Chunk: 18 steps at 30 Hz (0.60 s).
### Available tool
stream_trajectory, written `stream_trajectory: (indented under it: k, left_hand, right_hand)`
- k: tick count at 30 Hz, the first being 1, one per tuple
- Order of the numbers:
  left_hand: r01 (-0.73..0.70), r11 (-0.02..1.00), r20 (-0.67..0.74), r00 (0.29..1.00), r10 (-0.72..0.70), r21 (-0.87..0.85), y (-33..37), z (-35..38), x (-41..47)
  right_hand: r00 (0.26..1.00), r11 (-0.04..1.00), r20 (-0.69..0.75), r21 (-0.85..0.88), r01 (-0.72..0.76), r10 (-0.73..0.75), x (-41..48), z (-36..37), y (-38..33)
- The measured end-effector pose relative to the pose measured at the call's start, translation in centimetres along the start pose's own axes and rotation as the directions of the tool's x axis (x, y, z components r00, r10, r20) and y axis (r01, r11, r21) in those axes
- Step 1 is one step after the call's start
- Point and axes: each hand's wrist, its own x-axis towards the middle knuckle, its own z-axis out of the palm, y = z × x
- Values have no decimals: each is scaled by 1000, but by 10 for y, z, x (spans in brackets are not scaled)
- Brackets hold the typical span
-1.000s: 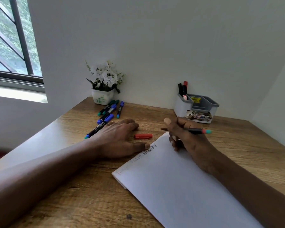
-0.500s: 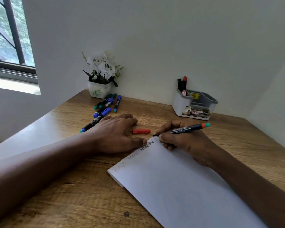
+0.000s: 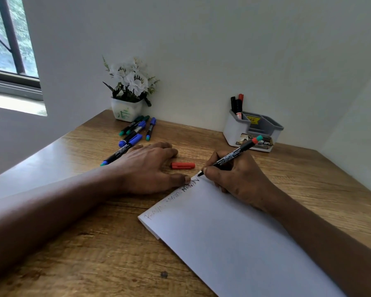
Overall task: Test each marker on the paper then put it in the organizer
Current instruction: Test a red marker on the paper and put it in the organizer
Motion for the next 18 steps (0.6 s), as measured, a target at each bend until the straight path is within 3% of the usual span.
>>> stream_trajectory:
  k: [18]
  left_hand:
    - [0, 1000, 13, 1000, 0, -4, 0, -1, -1]
  right_hand:
    - [1000, 1000, -18, -29, -9, 8, 0, 0, 0]
